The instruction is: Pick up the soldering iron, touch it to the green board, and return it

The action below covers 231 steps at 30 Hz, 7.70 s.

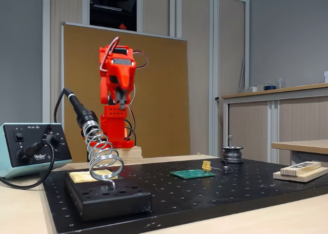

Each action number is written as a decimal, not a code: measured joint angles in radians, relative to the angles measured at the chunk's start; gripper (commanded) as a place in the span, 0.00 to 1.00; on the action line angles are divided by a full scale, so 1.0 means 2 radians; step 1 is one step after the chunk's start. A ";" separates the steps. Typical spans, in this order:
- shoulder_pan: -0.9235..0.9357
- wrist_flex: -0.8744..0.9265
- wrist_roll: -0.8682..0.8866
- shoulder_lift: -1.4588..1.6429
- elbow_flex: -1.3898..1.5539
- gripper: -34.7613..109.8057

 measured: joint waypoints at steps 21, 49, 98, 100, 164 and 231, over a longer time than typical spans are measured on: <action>0.064 -0.011 -0.095 -0.123 -0.084 0.38; 0.097 -0.008 -0.127 -0.124 -0.083 0.34; 0.160 0.069 -0.062 -0.036 -0.090 0.24; 0.176 0.087 -0.067 -0.010 -0.078 0.24; -0.153 0.140 0.193 -0.063 0.038 0.24; -0.170 0.172 0.175 -0.196 -0.109 0.24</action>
